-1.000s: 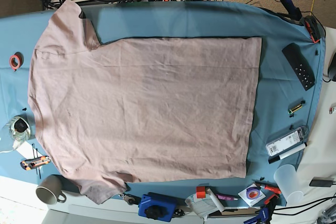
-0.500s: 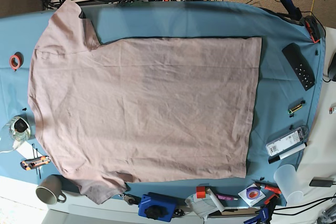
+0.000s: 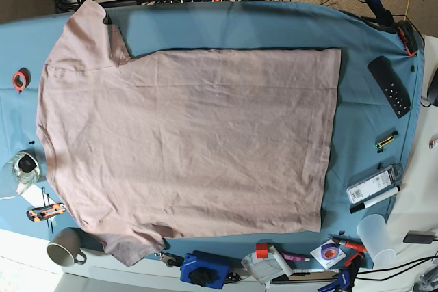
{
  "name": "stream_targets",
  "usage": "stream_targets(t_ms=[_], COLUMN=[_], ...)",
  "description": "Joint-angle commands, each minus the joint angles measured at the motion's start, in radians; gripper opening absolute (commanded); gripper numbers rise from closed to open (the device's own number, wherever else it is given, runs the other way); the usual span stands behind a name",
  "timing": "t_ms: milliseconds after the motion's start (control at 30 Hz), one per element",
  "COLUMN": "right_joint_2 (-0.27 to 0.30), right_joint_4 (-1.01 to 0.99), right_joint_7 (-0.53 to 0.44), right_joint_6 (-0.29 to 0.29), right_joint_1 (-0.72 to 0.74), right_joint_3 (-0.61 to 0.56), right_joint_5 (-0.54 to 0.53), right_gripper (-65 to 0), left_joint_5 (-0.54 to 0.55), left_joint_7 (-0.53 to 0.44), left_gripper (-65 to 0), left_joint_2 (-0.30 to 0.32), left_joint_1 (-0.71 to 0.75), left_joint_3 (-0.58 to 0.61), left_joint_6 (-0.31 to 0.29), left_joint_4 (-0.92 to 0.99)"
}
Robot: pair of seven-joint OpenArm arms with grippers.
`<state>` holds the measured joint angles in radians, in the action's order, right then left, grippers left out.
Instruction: Fold the T-shirt properly
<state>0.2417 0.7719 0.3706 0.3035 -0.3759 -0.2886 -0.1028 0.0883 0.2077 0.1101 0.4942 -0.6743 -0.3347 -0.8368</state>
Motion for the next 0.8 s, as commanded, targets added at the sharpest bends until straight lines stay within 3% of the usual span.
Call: stream_targets(t_ms=[0,167,300,400,500,633,767], right_joint_2=[0.021,0.074,0.112,0.119,0.119,0.118,0.118], right_joint_4=[0.038,0.214,0.382,0.53,0.687,0.896,1.084], right_joint_7=[0.008,0.061,0.097,0.136,0.198,0.267,0.344], right_joint_6=[0.003,0.003,0.003,0.003,0.007,0.115,0.227], right_joint_1=[-0.023,-0.137,-0.256,-0.369,-0.484,-0.625,-0.731], right_joint_3=[0.002,0.003,0.023,0.105,0.23,0.43,0.629], right_joint_5=[0.0,-0.051,-0.055,-0.087,-0.19,-0.348,-0.518], right_gripper=[-65.0,-65.0,-65.0,-65.0,-65.0,-65.0,-65.0], left_joint_5=[0.007,0.022,0.033,0.136,0.223,0.314,0.336], left_joint_7=[-0.005,0.0,0.058,0.144,0.243,0.36,0.479], left_gripper=[-65.0,-65.0,-65.0,-65.0,-65.0,-65.0,-65.0], left_joint_2=[0.006,0.006,0.004,0.004,0.004,0.004,0.004], left_joint_1=[0.042,0.182,0.293,0.381,0.46,0.542,0.591], left_joint_3=[-0.002,-0.002,-0.003,-0.003,-0.003,-0.003,-0.003], left_joint_6=[-0.006,-0.004,-0.002,-0.003,-0.003,0.014,0.071], left_joint_4=[-0.038,-0.227,-0.408,-0.558,-0.711,-0.908,-1.088])
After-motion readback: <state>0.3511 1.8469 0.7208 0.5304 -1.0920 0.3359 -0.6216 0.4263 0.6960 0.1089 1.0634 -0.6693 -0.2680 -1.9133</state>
